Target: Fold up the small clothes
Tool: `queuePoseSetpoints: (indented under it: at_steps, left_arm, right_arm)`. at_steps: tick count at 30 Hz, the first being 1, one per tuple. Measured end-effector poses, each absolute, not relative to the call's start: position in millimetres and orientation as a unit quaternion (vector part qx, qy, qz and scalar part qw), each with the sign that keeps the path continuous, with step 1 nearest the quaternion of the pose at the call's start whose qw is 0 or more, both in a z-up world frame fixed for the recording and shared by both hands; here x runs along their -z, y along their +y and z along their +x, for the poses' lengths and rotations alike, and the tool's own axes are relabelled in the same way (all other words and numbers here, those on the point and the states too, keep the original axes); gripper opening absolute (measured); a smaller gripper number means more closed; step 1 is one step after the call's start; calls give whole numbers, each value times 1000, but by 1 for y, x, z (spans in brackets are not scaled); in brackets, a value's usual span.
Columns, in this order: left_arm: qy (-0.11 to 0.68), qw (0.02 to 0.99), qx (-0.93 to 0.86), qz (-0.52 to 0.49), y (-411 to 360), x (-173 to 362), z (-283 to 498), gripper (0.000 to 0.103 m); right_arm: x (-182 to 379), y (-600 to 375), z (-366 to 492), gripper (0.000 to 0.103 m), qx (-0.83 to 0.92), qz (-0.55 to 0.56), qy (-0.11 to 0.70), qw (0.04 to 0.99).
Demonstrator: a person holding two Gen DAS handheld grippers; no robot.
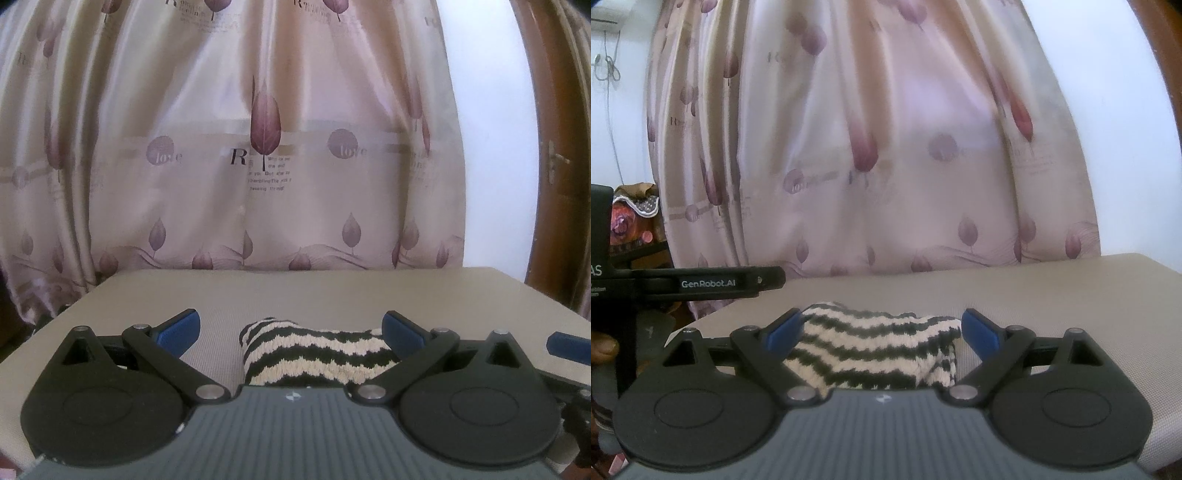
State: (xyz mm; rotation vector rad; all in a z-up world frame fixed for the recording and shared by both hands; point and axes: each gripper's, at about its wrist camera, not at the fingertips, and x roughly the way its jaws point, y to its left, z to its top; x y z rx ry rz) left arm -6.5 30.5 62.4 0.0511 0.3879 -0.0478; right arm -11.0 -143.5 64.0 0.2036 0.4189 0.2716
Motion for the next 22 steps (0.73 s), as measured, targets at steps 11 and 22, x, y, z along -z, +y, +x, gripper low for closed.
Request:
queuePoseSetpoints:
  at_steps: [11,22]
  left_arm:
    - [218,975,15,26,31,-52,0,103]
    - [240,970,-4,19,37,-44,6,103]
  right_arm:
    - [-61,-140,-9,93,-133,98,215,963]
    - [-59,-138,-7,93,-129,93,217,963]
